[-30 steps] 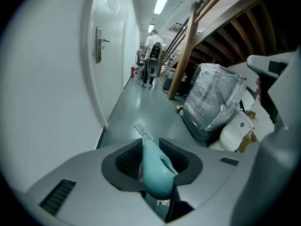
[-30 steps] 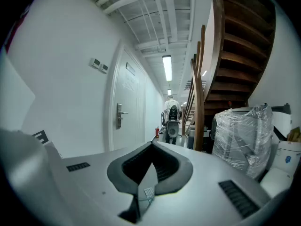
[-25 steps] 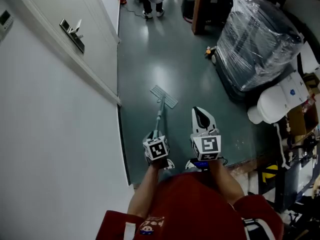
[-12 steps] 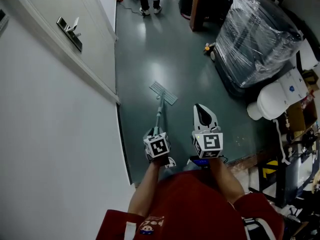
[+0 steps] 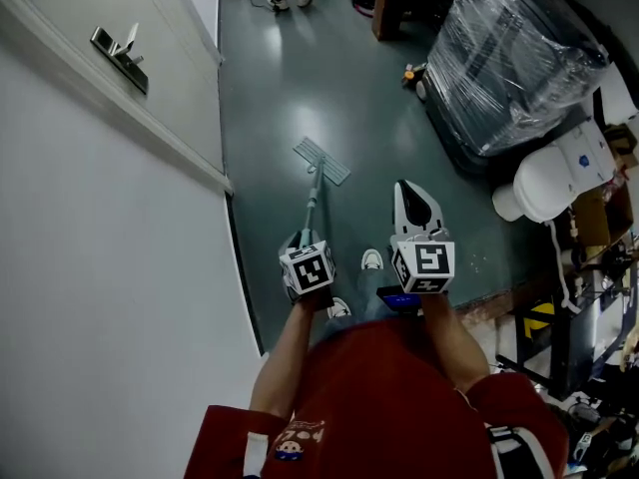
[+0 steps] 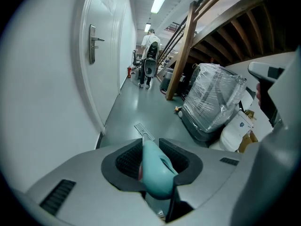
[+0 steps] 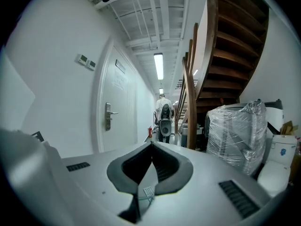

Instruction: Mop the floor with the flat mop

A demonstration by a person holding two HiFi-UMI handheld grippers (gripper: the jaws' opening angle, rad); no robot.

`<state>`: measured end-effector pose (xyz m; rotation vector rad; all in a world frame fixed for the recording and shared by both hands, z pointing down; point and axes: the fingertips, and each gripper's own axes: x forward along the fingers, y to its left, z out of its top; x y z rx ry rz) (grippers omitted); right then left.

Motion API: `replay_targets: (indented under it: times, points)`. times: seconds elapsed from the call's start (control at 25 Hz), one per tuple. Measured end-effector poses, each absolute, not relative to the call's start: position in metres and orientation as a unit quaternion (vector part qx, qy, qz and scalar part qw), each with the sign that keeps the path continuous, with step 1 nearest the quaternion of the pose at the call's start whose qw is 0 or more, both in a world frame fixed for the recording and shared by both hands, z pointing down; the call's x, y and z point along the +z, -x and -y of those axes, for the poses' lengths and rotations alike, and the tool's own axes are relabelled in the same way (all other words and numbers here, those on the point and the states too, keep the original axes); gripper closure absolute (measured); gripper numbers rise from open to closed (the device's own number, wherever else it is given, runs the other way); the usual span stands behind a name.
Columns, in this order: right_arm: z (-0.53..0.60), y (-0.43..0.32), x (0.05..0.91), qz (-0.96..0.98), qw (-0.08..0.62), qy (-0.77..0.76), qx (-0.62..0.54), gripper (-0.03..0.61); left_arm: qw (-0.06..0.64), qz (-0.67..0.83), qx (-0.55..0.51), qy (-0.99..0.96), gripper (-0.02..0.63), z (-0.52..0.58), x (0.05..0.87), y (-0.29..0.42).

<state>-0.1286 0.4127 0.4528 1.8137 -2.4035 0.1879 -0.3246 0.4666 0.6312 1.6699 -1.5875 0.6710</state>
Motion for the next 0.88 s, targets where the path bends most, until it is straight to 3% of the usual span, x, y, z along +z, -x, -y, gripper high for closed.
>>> replay_targets:
  times: [0.88]
  points:
    - [-0.231, 0.031, 0.459, 0.811, 0.058, -0.577, 0.079, 0.56, 0.361, 0.639, 0.262, -0.626, 0.494, -0.294, 0.63, 0.232]
